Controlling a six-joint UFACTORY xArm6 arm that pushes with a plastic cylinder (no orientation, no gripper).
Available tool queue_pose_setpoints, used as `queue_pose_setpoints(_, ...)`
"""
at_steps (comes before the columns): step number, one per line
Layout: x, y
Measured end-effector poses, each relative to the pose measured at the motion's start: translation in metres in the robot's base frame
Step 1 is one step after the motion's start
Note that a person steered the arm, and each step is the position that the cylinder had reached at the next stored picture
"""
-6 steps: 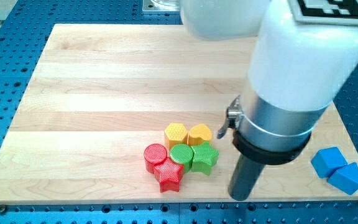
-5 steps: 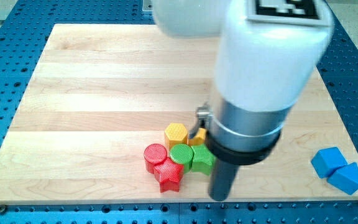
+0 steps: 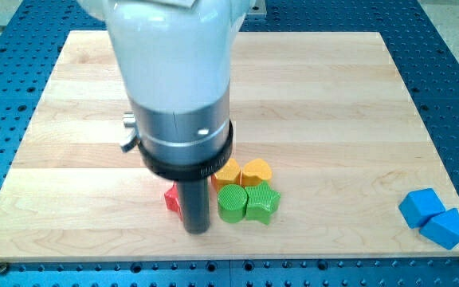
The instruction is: Move the red blocks diagonal to the yellow hexagon
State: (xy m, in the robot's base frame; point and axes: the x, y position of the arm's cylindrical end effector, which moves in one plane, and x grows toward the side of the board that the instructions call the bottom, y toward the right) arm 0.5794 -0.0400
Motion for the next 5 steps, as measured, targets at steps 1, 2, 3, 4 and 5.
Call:
queue_pose_setpoints(1,-0.047,0.0)
queue_pose_setpoints(2,-0.061,-0.024)
queue_pose_setpoints(3,-0.072,-0.039)
queue_pose_setpoints(4,-0.081,-0.039)
queue_pose_setpoints(5,-0.081,-0.058)
